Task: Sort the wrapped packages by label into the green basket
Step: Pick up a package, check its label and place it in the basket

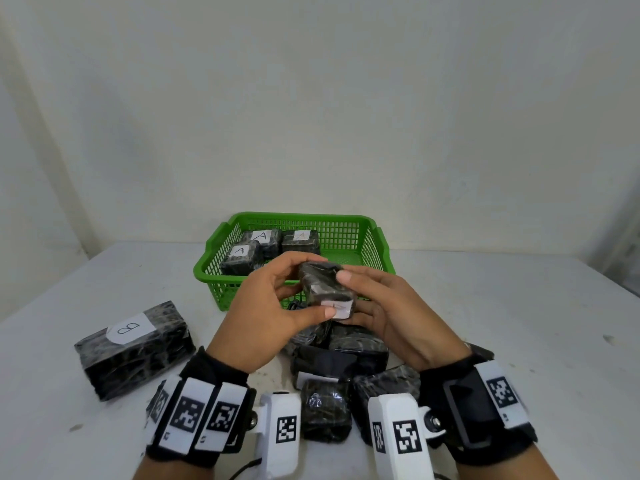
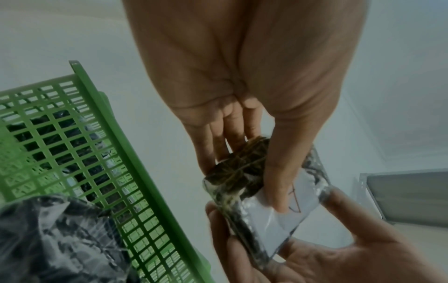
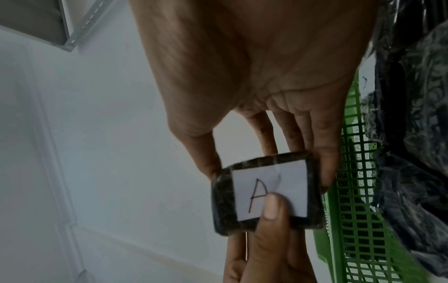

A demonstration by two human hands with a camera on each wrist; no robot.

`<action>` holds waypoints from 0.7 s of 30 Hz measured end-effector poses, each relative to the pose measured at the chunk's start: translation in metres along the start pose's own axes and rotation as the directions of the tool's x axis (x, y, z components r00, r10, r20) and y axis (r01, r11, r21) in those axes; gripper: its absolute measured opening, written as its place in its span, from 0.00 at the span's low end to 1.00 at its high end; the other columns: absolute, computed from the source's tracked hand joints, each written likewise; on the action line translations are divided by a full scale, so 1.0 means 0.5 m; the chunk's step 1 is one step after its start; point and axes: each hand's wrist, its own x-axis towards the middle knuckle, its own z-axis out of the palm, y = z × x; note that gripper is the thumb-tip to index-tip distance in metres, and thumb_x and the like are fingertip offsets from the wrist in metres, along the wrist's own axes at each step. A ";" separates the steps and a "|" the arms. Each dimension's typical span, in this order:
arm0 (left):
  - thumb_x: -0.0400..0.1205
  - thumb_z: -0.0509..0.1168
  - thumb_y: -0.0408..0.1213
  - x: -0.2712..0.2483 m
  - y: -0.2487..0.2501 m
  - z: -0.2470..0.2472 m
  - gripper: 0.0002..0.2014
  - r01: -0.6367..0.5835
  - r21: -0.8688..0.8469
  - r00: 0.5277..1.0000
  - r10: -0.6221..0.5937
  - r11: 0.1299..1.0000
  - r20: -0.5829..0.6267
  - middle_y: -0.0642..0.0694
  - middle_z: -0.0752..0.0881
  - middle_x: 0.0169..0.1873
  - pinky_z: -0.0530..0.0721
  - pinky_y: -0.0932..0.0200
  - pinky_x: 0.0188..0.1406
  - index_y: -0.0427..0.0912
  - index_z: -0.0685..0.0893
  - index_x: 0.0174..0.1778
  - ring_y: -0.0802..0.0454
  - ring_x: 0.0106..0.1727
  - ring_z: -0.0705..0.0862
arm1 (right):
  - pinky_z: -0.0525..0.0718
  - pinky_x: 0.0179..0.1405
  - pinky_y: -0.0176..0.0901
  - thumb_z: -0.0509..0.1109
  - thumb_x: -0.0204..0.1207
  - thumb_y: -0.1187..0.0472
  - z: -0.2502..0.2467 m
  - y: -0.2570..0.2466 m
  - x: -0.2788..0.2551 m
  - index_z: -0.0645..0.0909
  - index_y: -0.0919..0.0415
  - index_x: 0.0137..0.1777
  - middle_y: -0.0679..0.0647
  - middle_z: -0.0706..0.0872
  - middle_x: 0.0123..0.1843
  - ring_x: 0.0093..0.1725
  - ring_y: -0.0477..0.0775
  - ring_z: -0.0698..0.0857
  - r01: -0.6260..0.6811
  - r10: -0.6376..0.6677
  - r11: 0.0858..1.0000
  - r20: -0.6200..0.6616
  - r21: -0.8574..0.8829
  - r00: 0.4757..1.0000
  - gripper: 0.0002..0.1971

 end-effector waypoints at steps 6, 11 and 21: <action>0.67 0.82 0.37 0.006 -0.008 -0.002 0.28 0.016 -0.101 0.994 -0.027 0.995 -0.107 0.53 0.93 0.55 0.89 0.55 0.60 0.48 0.85 0.64 0.56 0.58 0.91 | 0.91 0.53 0.42 0.81 0.74 0.64 -0.006 -0.005 -0.004 0.84 0.62 0.69 0.64 0.93 0.62 0.55 0.55 0.93 0.041 -0.044 0.998 0.063 0.051 0.997 0.23; 0.68 0.77 0.50 0.007 -0.010 0.000 0.27 0.067 -0.161 0.989 -0.086 0.985 -0.118 0.51 0.93 0.55 0.90 0.51 0.56 0.46 0.86 0.62 0.54 0.57 0.91 | 0.93 0.52 0.42 0.75 0.78 0.72 -0.007 -0.005 -0.004 0.88 0.62 0.64 0.65 0.93 0.61 0.53 0.55 0.92 0.082 -0.083 0.996 -0.007 -0.040 0.997 0.15; 0.77 0.75 0.39 0.014 -0.013 -0.003 0.15 0.158 -0.228 0.955 -0.208 0.961 -0.212 0.45 0.91 0.44 0.93 0.50 0.48 0.46 0.88 0.60 0.50 0.49 0.93 | 0.94 0.57 0.50 0.80 0.73 0.56 0.003 0.004 0.008 0.89 0.65 0.60 0.62 0.95 0.59 0.54 0.61 0.94 -0.012 0.014 1.000 -0.070 0.027 0.997 0.19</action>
